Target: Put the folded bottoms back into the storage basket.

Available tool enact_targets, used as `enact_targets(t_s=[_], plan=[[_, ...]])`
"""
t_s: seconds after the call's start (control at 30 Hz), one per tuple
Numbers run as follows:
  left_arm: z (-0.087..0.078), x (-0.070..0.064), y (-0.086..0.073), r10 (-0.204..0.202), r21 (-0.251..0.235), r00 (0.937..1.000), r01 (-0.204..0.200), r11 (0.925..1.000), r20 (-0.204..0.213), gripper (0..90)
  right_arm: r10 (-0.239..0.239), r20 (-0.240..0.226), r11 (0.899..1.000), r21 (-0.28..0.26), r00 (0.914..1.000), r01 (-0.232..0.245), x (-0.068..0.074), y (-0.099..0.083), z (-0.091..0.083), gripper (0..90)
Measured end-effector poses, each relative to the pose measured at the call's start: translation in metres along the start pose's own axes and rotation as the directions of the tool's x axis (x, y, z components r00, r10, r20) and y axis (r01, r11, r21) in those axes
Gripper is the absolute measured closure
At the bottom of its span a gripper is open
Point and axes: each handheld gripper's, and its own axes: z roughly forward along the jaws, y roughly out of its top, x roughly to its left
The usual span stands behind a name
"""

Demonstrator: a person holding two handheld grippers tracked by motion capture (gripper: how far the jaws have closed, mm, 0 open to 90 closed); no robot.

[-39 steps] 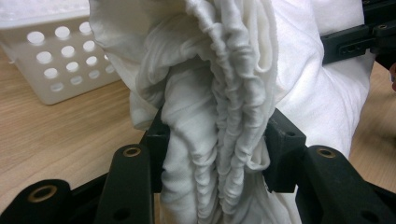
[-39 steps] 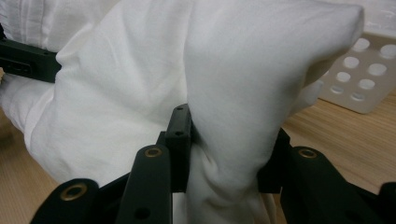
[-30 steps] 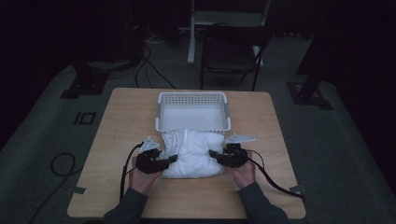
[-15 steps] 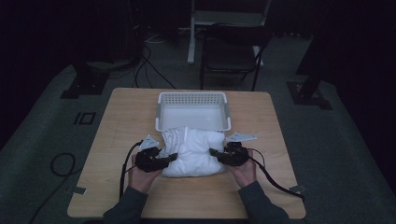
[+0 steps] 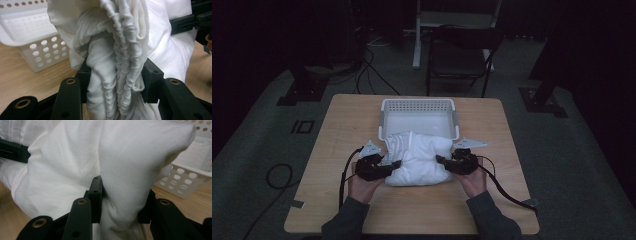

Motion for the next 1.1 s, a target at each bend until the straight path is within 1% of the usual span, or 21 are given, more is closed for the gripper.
enact_targets(t_s=[0.13,0.3,0.33,0.37,0.53,0.57,0.67,0.83,1.1], plan=[[0.0,-0.001,0.004,0.006,-0.006,1.0,-0.006,1.0,0.0,54.0,-0.003,0.008,1.0,-0.002,1.0,0.003,0.0,0.003,-0.002,65.1],[-0.003,-0.001,0.013,0.02,-0.022,0.9998,-0.02,0.9996,-0.004,54.0,-0.01,0.01,1.0,-0.022,0.9999,0.01,-0.002,0.012,-0.007,65.1],[-0.004,-0.001,0.017,0.024,-0.027,0.9997,-0.024,0.9994,-0.007,54.0,-0.009,0.011,1.0,-0.025,0.9999,0.009,-0.002,0.014,-0.008,65.2],[-0.004,-0.001,0.017,0.024,-0.027,0.9997,-0.024,0.9994,-0.007,54.0,-0.009,0.012,1.0,-0.029,0.9999,0.009,-0.002,0.015,-0.009,65.1],[-0.005,0.0,0.024,0.036,-0.033,0.9993,-0.037,0.9988,-0.011,54.0,-0.007,0.009,0.999,-0.04,0.9999,0.007,-0.004,0.019,-0.01,65.1],[-0.005,0.0,0.027,0.04,-0.034,0.9991,-0.04,0.9986,-0.012,54.0,-0.013,0.017,0.999,-0.042,0.9998,0.013,-0.004,0.022,-0.01,65.2],[-0.005,0.001,0.028,0.04,-0.037,0.9991,-0.04,0.9985,-0.012,54.0,-0.009,0.017,0.999,-0.044,0.9998,0.009,-0.004,0.024,-0.011,65.2],[-0.005,0.001,0.032,0.046,-0.043,0.9987,-0.047,0.998,-0.023,54.0,-0.008,0.029,0.999,-0.045,0.9996,0.009,-0.005,0.029,-0.01,65.2],[-0.003,0.003,0.039,0.052,-0.048,0.9984,-0.053,0.9975,-0.022,54.0,-0.001,0.035,0.999,-0.05,0.9994,0.002,-0.008,0.035,-0.011,65.2]])
